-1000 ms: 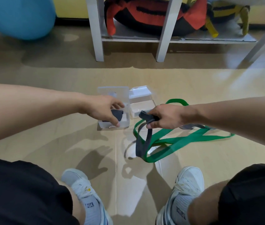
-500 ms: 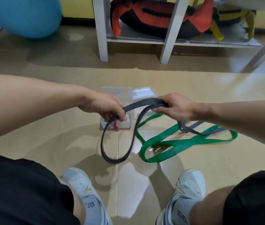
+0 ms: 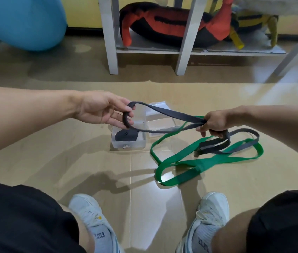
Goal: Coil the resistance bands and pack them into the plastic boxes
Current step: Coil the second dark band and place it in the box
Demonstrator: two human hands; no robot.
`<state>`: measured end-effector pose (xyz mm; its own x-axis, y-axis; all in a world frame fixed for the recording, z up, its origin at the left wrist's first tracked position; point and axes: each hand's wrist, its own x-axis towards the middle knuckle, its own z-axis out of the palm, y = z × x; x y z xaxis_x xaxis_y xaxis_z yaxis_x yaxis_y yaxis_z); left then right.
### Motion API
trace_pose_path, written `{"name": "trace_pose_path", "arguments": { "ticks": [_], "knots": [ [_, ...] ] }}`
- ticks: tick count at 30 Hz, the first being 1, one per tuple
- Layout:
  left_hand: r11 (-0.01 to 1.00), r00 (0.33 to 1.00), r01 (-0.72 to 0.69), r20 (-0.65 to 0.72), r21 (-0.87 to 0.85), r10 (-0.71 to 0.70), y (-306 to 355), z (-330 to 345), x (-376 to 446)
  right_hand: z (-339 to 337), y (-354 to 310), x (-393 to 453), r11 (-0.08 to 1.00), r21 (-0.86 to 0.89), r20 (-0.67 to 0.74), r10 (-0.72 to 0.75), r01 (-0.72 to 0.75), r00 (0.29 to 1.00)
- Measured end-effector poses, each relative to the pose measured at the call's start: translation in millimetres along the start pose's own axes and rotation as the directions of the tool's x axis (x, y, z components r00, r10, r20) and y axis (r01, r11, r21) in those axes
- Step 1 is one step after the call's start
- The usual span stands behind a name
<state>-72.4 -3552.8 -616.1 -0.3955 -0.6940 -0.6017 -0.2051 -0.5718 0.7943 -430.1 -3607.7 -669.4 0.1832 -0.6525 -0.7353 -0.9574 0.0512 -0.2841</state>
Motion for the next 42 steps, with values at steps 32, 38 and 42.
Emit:
{"name": "trace_pose_path", "arguments": {
  "ticks": [32, 38, 42],
  "knots": [
    [0.918, 0.939, -0.189, -0.209, 0.35, 0.273, 3, 38, 2, 91, -124, -29, 0.805, 0.171, -0.401, -0.47, 0.568, 0.786],
    [0.955, 0.951, -0.202, -0.191, 0.216, 0.244, 1, 36, 6, 91, -124, -26, 0.825, 0.115, -0.532, -0.419, 0.553, 0.736],
    [0.973, 0.97, -0.151, -0.164, 0.177, 0.18, 2, 34, 6, 86, -120, -31, 0.821, 0.137, -0.529, -0.413, 0.555, 0.742]
  ]
}}
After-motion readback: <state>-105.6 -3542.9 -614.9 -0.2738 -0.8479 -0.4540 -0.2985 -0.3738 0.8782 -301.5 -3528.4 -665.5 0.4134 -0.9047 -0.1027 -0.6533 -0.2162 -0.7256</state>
